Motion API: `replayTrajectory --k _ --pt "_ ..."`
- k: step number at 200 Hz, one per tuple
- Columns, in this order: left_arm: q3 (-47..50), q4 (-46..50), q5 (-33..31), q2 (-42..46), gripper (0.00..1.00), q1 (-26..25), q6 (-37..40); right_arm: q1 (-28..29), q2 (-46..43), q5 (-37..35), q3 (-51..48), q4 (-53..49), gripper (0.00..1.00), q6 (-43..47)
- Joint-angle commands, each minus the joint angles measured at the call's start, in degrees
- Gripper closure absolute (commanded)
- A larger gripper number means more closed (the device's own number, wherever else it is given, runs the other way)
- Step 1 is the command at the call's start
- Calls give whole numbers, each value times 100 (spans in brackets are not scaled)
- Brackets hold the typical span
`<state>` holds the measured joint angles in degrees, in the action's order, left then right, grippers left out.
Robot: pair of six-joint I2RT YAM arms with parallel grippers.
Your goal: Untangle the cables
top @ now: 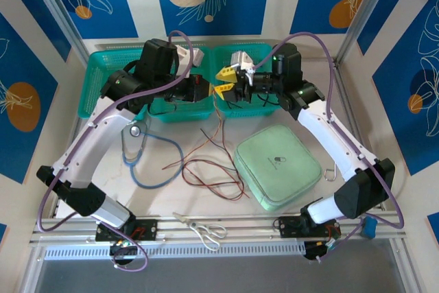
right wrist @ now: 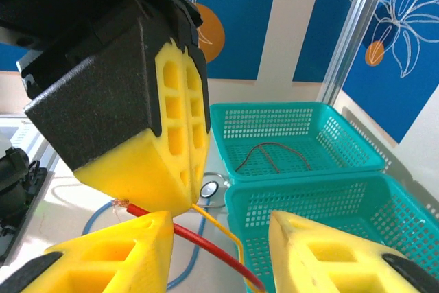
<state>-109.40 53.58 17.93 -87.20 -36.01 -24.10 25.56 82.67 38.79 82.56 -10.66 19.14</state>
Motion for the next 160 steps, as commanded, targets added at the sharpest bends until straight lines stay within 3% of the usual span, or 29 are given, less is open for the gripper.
replayTrajectory --k 1,70,116,129,160 --pt "42 -63 83 203 100 38 -51 45 21 140 74 -257 59 199" --pt "95 -76 71 221 100 36 -60 85 196 160 137 -430 61 407" --pt "147 -79 56 238 100 36 -69 96 189 141 178 -449 79 446" --pt "164 -59 -16 256 100 38 -52 74 154 128 169 -506 91 479" --pt "205 -59 -52 274 100 48 -42 54 96 105 128 -592 97 503"
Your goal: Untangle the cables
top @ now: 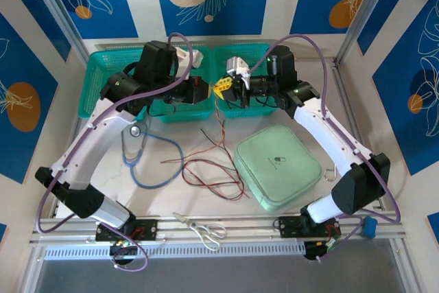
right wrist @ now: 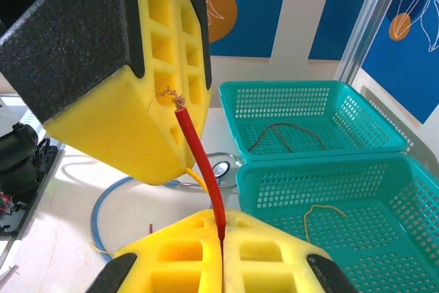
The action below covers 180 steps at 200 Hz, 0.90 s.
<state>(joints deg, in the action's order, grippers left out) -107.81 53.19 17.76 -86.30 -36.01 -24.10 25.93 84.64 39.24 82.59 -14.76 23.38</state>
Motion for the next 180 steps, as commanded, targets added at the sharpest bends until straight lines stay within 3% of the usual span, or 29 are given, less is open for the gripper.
replayTrajectory --k 1,86,124,180 --pt "47 -19 -35 184 100 45 -38 17 -103 54 126 -183 98 84" --pt "715 -299 -98 606 100 354 -200 -500 -523 -244 -319 553 100 -562" --pt "775 -248 -542 950 100 764 -183 -580 -1015 -1403 -615 1206 100 -1330" --pt "211 -34 -281 888 100 1017 -73 -472 -1652 -2530 -572 1954 100 -2246"
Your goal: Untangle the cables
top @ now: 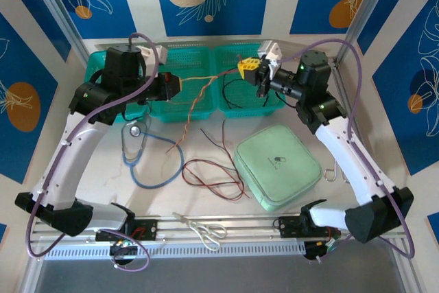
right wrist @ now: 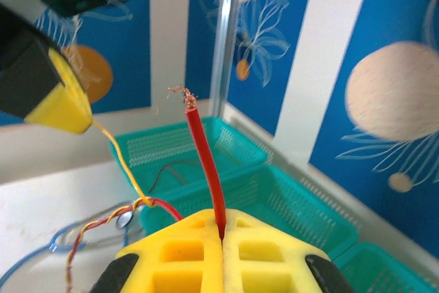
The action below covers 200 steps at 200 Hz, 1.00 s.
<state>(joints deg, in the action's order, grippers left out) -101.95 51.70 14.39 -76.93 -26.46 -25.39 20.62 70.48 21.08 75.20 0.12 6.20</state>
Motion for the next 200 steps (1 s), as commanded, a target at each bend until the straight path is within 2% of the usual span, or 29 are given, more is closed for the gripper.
replayTrajectory --k 1,51,112,168,200 --pt "-381 113 64 -59 100 62 58 62 -240 -725 178 473 100 -530" --pt "-951 369 -109 -169 100 104 208 -73 -394 -1588 459 720 100 -672" --pt "-1066 474 -199 -92 100 510 271 -568 -479 -2371 361 886 100 -1200" --pt "-958 494 -191 134 100 976 275 -990 -544 -2401 326 919 100 -1534" --pt "-934 629 -305 142 100 1430 324 -1194 -528 -2595 359 773 100 -1575"
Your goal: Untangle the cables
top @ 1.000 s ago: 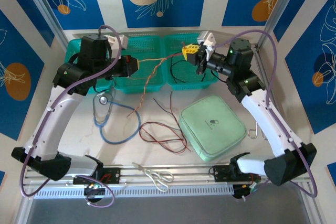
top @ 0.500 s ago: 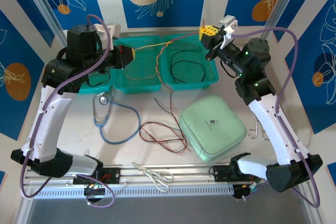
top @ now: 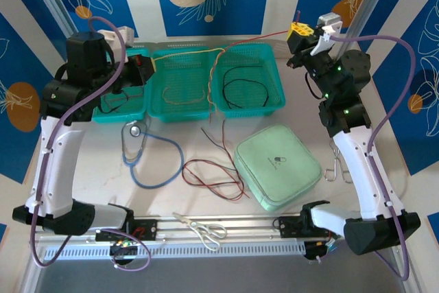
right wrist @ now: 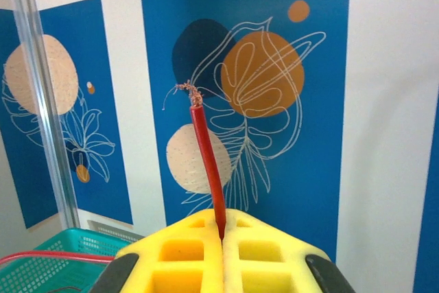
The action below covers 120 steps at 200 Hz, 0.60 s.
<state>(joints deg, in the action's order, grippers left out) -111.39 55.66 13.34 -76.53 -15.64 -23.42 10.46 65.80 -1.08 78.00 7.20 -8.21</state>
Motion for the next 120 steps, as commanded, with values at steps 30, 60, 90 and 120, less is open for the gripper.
replayTrajectory --k 30,60,90,120 --pt "332 55 -149 256 100 888 14 -383 -35 -437 102 -72 100 -238" --pt "812 -253 -134 515 100 1325 -153 -504 -50 -524 26 -53 100 -259" --pt "1213 -480 -84 797 100 1836 -373 -653 -59 -572 82 -98 100 -299" --pt "1638 -729 142 999 100 2245 -590 -793 -39 -604 107 -106 100 -331"
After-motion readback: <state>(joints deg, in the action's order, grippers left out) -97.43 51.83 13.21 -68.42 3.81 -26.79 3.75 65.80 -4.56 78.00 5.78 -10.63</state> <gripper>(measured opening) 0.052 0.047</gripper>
